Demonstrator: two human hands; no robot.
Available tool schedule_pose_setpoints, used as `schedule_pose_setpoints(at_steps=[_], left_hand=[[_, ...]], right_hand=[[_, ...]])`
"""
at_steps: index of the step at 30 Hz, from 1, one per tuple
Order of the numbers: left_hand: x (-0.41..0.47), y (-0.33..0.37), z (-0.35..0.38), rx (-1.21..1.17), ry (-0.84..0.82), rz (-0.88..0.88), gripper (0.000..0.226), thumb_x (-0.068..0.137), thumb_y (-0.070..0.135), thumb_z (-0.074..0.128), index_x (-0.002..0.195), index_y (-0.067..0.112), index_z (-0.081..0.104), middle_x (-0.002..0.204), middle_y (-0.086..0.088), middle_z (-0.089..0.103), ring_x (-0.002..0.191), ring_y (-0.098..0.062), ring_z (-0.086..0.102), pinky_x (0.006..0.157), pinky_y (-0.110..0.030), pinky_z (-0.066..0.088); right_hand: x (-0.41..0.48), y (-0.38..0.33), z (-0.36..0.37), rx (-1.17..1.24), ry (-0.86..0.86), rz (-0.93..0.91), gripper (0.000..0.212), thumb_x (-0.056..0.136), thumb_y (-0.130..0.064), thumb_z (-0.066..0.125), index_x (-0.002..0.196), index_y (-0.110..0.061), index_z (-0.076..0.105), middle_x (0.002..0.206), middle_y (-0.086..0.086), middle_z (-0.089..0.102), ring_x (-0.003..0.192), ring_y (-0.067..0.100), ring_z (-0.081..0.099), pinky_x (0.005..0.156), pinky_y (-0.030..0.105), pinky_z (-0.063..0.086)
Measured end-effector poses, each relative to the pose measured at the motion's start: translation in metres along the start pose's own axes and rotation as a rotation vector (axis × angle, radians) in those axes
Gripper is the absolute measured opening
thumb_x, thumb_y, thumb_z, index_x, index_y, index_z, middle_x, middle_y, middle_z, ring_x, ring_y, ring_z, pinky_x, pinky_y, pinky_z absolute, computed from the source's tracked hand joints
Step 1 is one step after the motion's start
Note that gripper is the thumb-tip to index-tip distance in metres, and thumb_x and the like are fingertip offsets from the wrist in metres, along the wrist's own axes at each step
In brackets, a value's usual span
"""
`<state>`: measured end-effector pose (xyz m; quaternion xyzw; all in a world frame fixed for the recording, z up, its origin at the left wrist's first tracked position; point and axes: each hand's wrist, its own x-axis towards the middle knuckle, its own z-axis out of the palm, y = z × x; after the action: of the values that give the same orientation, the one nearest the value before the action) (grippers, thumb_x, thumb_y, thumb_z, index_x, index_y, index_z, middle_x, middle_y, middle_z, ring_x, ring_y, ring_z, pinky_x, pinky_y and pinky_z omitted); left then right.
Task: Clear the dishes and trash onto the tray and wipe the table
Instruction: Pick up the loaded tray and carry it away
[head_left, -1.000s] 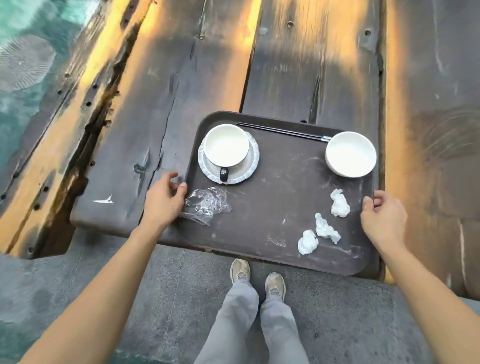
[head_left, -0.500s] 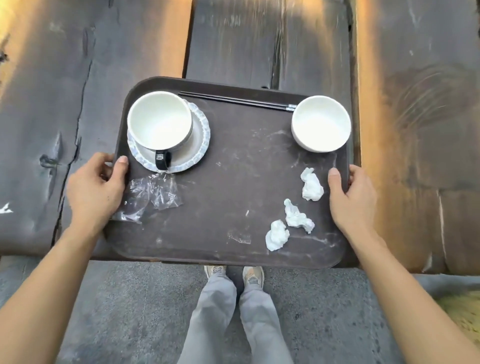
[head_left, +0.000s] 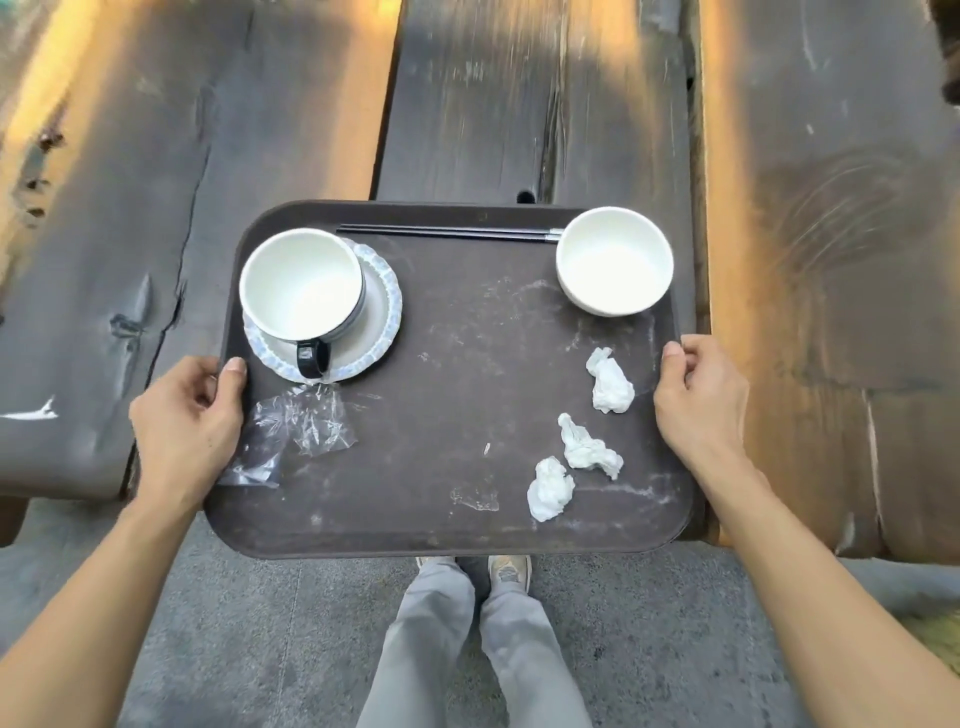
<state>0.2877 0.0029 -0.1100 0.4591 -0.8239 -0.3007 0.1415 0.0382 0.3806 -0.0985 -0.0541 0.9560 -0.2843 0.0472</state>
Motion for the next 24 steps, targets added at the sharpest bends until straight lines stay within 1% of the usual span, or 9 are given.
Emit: schedule_pose_setpoints(at_steps=[3,7,9,12,17,20,21,22,24], left_hand=[[-0.022,0.0,-0.021,-0.017,0.024,-0.042,0.031,0.096,0.041,0.059,0.085,0.013,0.063,0.06,-0.008,0.057,0.056,-0.01,0.047,0.067,-0.034,0.043],[-0.055,0.004,-0.049,-0.027,0.078,-0.074,0.033,0.097,0.036,0.06,0.082,0.007,0.061,0.063,-0.016,0.058,0.064,-0.024,0.052,0.066,-0.034,0.04],[-0.071,0.003,-0.062,-0.031,0.116,-0.111,0.033,0.096,0.038,0.06,0.081,0.008,0.061,0.064,-0.016,0.058,0.064,-0.023,0.052,0.066,-0.032,0.04],[-0.101,0.004,-0.083,-0.043,0.153,-0.159,0.032,0.096,0.038,0.06,0.081,0.011,0.062,0.065,-0.016,0.059,0.063,-0.02,0.052,0.061,-0.021,0.039],[-0.156,0.004,-0.112,-0.068,0.215,-0.258,0.028,0.096,0.039,0.06,0.082,0.014,0.065,0.065,-0.013,0.063,0.066,-0.02,0.056,0.068,-0.03,0.042],[-0.193,0.005,-0.134,-0.077,0.261,-0.313,0.027,0.096,0.036,0.061,0.083,0.013,0.065,0.066,-0.015,0.063,0.062,-0.02,0.056,0.064,-0.018,0.041],[-0.204,0.005,-0.142,-0.077,0.275,-0.326,0.026,0.097,0.034,0.061,0.083,0.012,0.066,0.067,-0.016,0.064,0.064,-0.024,0.057,0.065,-0.019,0.041],[-0.215,0.005,-0.149,-0.08,0.293,-0.339,0.026,0.097,0.033,0.061,0.083,0.012,0.066,0.067,-0.017,0.065,0.065,-0.027,0.059,0.068,-0.024,0.044],[-0.234,0.006,-0.163,-0.096,0.32,-0.369,0.026,0.097,0.034,0.061,0.084,0.013,0.066,0.067,-0.015,0.065,0.063,-0.025,0.057,0.069,-0.031,0.045]], right_hand=[[-0.006,-0.011,-0.01,0.014,-0.045,-0.047,0.018,0.1,-0.023,0.044,0.101,-0.01,0.056,0.085,0.005,0.062,0.081,0.025,0.054,0.075,0.031,0.034],[-0.012,-0.025,-0.026,0.022,-0.093,-0.107,0.017,0.1,-0.024,0.043,0.1,-0.011,0.054,0.083,0.006,0.061,0.081,0.026,0.054,0.074,0.031,0.033],[-0.016,-0.032,-0.035,0.039,-0.106,-0.131,0.017,0.1,-0.024,0.043,0.1,-0.011,0.054,0.083,0.005,0.061,0.081,0.025,0.054,0.073,0.031,0.033],[-0.027,-0.043,-0.053,0.058,-0.127,-0.172,0.017,0.1,-0.024,0.043,0.1,-0.012,0.054,0.083,0.005,0.062,0.081,0.024,0.055,0.074,0.032,0.035],[-0.041,-0.062,-0.076,0.051,-0.191,-0.25,0.018,0.1,-0.027,0.043,0.101,-0.013,0.055,0.088,0.004,0.064,0.085,0.023,0.056,0.075,0.032,0.038],[-0.052,-0.078,-0.088,0.046,-0.232,-0.309,0.019,0.1,-0.026,0.044,0.102,-0.011,0.056,0.088,0.003,0.063,0.086,0.022,0.055,0.075,0.031,0.036],[-0.057,-0.083,-0.091,0.047,-0.247,-0.326,0.019,0.1,-0.026,0.044,0.102,-0.011,0.057,0.087,0.003,0.064,0.086,0.022,0.055,0.075,0.031,0.036],[-0.062,-0.088,-0.094,0.046,-0.263,-0.342,0.019,0.1,-0.026,0.044,0.102,-0.011,0.057,0.087,0.003,0.064,0.085,0.022,0.055,0.075,0.03,0.035],[-0.07,-0.097,-0.097,0.049,-0.289,-0.381,0.017,0.1,-0.025,0.044,0.1,-0.012,0.056,0.083,0.002,0.063,0.083,0.022,0.055,0.073,0.03,0.033]])
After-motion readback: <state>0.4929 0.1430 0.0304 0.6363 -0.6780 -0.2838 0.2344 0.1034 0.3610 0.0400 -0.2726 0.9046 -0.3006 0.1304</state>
